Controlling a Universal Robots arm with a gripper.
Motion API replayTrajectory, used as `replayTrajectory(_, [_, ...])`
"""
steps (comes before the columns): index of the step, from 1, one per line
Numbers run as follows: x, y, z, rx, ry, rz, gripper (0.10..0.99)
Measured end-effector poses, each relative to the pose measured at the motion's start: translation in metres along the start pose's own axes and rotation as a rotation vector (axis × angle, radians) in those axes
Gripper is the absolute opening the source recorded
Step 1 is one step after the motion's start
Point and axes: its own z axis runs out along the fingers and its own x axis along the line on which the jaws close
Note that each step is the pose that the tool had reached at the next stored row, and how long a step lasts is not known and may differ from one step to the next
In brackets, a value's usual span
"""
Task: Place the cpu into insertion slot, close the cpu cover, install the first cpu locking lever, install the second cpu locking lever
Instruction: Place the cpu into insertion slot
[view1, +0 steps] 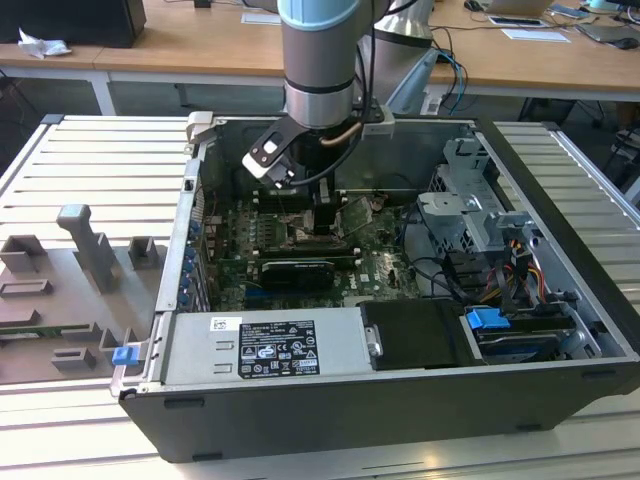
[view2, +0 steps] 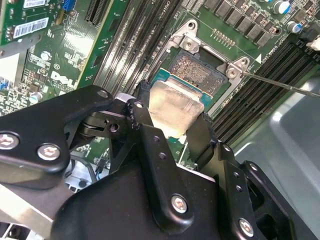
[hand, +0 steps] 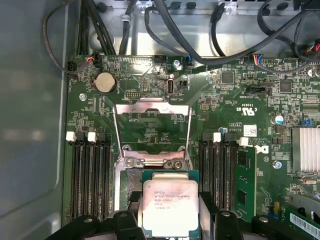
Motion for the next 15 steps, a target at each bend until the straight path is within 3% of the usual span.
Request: replayTrajectory(15, [0.0001,-0.0074,0.0023,0.000,0.0012,0.000,0.537])
